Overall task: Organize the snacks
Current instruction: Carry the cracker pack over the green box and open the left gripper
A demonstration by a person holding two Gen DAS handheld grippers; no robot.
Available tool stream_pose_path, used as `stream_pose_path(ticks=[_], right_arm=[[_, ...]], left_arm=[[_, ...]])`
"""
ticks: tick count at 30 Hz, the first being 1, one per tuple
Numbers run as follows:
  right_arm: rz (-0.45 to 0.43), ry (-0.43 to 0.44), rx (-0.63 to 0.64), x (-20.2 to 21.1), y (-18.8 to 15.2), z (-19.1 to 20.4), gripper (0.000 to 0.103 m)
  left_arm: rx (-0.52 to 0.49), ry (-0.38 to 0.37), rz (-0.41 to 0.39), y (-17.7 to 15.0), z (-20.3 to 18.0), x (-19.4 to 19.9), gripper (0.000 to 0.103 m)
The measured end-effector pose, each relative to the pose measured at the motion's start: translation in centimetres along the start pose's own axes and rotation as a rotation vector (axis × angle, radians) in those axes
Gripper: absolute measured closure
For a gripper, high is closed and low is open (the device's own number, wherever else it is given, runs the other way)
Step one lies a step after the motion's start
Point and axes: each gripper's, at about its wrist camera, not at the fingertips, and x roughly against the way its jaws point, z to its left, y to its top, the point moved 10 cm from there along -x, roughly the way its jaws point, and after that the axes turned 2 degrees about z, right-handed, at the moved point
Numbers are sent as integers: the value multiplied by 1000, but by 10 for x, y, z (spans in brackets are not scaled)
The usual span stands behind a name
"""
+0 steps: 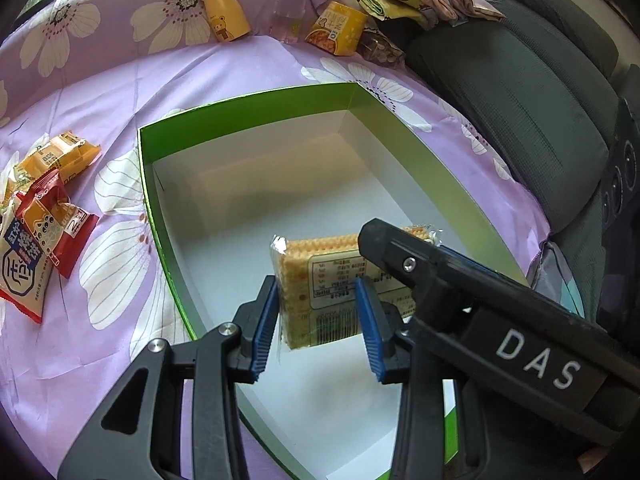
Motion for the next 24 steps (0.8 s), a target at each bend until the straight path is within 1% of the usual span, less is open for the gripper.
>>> stream_pose_path(ticks=[5, 8, 12, 15, 19, 24], right_arm=[[12, -14, 19, -5, -3, 5, 35], [27, -23, 33, -9, -6, 9, 35], [32, -3, 48, -11, -7, 16, 35], [37, -3, 58, -13, -9, 20, 35], [33, -28, 59, -14, -8, 18, 35], [33, -16, 24, -12, -6, 8, 35]], left_arm=[[21, 20, 0, -3, 8, 2, 64], [10, 34, 3, -5, 11, 2, 65], [37, 32, 3, -7, 20, 7, 65], [46, 34, 1, -9, 24, 10, 67], [73, 24, 19, -9, 21, 11, 68], [81, -5, 35, -9, 15, 11, 68]])
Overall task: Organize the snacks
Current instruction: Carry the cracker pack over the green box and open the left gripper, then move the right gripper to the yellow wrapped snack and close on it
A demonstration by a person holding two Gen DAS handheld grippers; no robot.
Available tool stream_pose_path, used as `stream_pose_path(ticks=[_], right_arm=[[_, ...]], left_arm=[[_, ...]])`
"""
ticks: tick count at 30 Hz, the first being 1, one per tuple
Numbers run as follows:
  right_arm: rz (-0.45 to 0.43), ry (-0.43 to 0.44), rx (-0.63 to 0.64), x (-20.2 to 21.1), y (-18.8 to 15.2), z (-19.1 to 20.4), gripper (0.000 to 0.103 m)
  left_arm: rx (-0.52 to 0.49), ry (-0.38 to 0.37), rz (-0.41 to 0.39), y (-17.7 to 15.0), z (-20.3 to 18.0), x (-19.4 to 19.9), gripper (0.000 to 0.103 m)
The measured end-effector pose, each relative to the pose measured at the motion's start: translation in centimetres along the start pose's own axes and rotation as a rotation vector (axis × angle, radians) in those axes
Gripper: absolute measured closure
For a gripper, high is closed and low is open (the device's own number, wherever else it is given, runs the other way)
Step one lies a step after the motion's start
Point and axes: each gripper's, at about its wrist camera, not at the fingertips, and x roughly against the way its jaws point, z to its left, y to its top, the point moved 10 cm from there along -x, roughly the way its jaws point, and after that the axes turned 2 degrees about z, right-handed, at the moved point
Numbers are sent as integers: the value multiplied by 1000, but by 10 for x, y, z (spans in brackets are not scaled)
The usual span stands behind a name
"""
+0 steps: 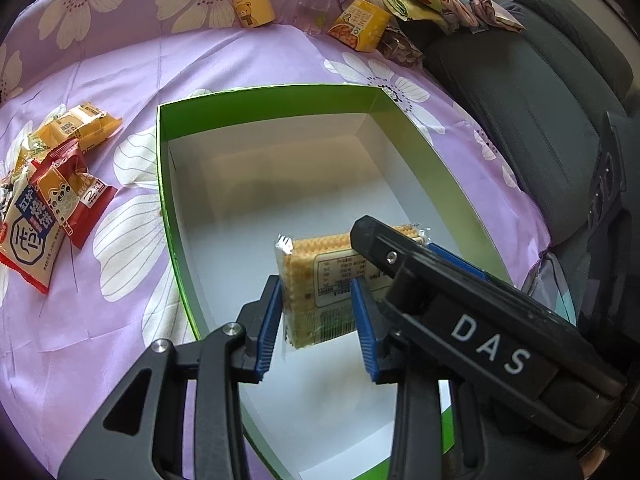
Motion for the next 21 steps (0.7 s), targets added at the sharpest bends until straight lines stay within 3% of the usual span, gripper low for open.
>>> stream_pose_path(ticks=[6, 12, 18, 21], right_arm=[[-19, 21, -17, 6, 3, 0, 35], [-70, 15, -26, 17, 8, 0, 35], [-140, 51, -5, 33, 14, 14, 28], [-156, 46, 20, 37, 13, 25, 27]], left_arm=[[12, -51, 4, 0, -7, 4, 65], [3, -24, -68, 6, 2, 29, 50], [39, -20, -162, 16, 37, 71, 39], [37, 22, -204, 18, 71, 95, 33]])
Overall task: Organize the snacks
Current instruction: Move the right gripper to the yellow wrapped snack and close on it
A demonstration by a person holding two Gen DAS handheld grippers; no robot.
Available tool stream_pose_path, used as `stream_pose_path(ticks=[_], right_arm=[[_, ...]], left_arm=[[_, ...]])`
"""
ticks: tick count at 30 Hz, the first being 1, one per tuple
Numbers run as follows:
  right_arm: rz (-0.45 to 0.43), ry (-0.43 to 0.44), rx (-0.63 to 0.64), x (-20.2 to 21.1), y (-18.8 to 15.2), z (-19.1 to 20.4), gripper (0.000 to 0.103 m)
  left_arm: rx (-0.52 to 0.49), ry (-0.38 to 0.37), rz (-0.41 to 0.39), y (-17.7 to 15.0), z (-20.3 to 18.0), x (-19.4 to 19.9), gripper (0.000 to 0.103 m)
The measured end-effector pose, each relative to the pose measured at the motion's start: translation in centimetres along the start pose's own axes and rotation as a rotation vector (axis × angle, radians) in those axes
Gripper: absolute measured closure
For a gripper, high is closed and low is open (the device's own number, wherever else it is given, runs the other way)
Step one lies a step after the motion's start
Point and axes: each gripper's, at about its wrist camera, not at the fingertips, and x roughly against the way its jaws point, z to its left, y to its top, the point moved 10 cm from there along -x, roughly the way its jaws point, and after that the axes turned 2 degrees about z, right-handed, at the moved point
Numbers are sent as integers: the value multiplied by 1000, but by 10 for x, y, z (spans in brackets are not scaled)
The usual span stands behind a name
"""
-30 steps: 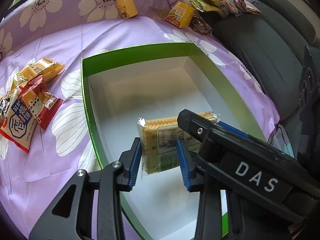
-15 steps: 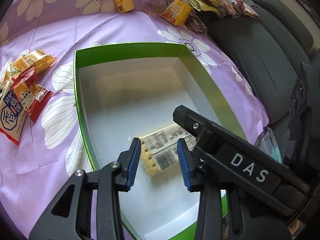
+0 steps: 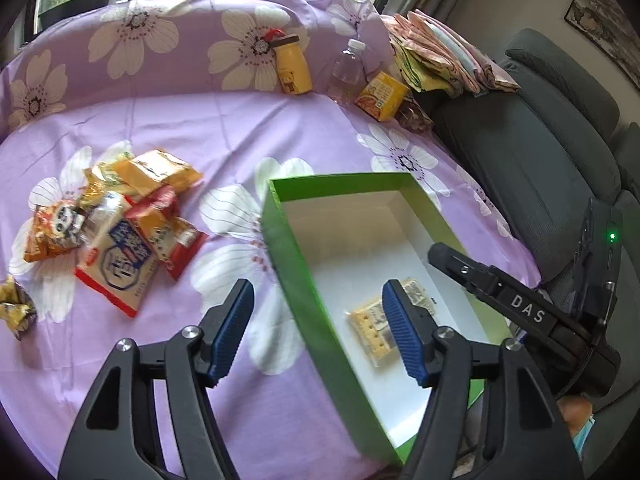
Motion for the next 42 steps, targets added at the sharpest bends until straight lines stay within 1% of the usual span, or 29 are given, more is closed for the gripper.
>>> stream_pose_path(ticks=[1, 4, 6, 8, 10, 12, 14, 15, 17, 18, 20, 21, 23, 25, 27, 29, 31, 33, 34, 35, 37, 38, 40, 42], right_arm=[[-3, 2, 13, 0, 0, 5, 27], [-1, 23, 41, -3, -3, 21, 26], [-4, 23, 59, -5, -6, 32, 25], [-22, 24, 85, -5, -8, 46, 22], [-44, 35, 110, -4, -11, 64, 19], [-62, 65, 147, -3, -15, 88, 18], [-57, 128, 188, -3, -23, 118, 17], [-40, 172, 204, -5, -27, 136, 17], [18, 271, 231, -13, -38, 175, 16], [54, 315, 244, -17, -45, 194, 16], [133, 377, 265, -31, -58, 231, 16], [171, 395, 279, -38, -65, 248, 16], [229, 419, 317, -52, -80, 280, 16], [279, 427, 366, -67, -96, 310, 16], [351, 433, 386, -84, -114, 330, 16], [450, 452, 358, -104, -132, 345, 16], [530, 459, 329, -123, -146, 354, 16], [565, 435, 318, -140, -154, 358, 16], [578, 416, 326, -147, -158, 359, 17], [593, 406, 341, -152, -163, 361, 21], [639, 421, 368, -158, -173, 367, 23], [663, 437, 376, -160, -177, 372, 23], [690, 472, 384, -162, -184, 377, 24], [713, 468, 392, -167, -190, 378, 26]], left_arm=[[9, 30, -17, 3, 17, 8, 30], [46, 128, -56, 3, 71, 30, 27], [98, 192, -84, 1, 113, 45, 25], [167, 234, -107, -4, 149, 58, 21], [247, 238, -136, -10, 181, 69, 20], [337, 222, -151, -15, 213, 74, 19], [441, 246, -140, -20, 240, 79, 21], [467, 247, -152, -20, 249, 86, 21], [460, 225, -193, -16, 257, 99, 19], [463, 228, -201, -17, 262, 103, 19], [484, 250, -182, -25, 279, 103, 19], [490, 251, -166, -29, 287, 101, 19], [528, 228, -140, -38, 298, 96, 20], [567, 180, -110, -42, 307, 87, 20], [600, 140, -74, -46, 309, 77, 21], [599, 125, -48, -49, 308, 71, 21], [585, 145, -26, -51, 309, 66, 21], [587, 169, -2, -56, 312, 61, 22], [584, 165, 7, -57, 312, 58, 23], [583, 153, 17, -58, 311, 54, 24], [587, 119, 35, -60, 310, 47, 25], [594, 99, 50, -62, 310, 43, 28], [622, 56, 60, -64, 308, 37, 30], [617, 50, 54, -62, 307, 38, 33]])
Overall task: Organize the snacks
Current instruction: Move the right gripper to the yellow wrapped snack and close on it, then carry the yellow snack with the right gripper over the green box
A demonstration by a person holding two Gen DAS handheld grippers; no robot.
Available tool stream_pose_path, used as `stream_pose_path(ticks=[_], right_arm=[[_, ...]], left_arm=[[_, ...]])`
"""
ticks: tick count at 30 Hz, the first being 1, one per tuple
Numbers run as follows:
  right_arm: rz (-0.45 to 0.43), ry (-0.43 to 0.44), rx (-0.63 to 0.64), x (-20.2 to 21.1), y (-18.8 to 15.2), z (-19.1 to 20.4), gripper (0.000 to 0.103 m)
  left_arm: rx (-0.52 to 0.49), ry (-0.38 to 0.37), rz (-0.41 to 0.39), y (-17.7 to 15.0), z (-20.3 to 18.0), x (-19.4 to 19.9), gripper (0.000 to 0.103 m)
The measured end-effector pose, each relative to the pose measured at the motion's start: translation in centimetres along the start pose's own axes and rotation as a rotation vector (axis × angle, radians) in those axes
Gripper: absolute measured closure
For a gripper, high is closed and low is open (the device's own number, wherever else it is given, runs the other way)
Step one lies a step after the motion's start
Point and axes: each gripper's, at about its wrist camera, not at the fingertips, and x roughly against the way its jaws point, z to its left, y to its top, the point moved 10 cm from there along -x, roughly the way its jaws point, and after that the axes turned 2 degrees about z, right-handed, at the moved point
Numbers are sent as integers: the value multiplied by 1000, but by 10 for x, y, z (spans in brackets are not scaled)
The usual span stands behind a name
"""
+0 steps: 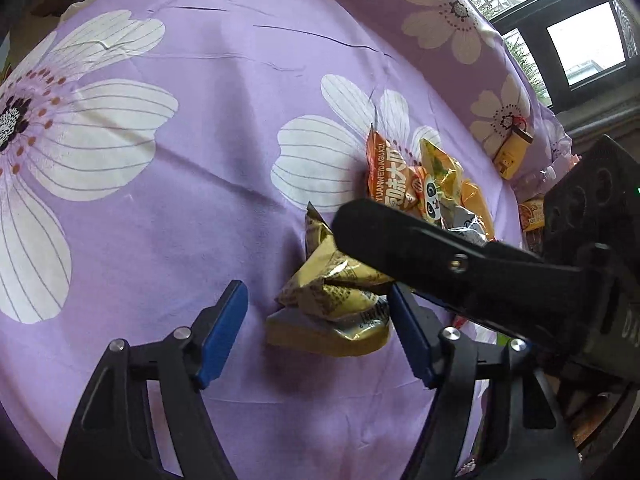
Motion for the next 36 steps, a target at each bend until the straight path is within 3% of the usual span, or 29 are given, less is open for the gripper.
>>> stream_pose_path(ticks=[4, 10, 16, 25, 36], right_arm=[[25, 17, 3, -8, -5, -3, 32], [39, 40, -6, -2, -12, -12, 38], [-7, 4, 36, 11, -16, -9, 41], [-143, -17, 70, 60, -27, -5, 41], [-373, -58, 130, 125, -45, -24, 41]], left_arm=[[-22, -12, 17, -6, -5, 0, 43], [-78, 21, 1, -9, -13, -1, 47], [-139, 36, -22, -14, -30, 0, 48], [-264, -6, -84, -29, -69, 17, 49], [-468, -81, -180, -55, -132, 13, 49]])
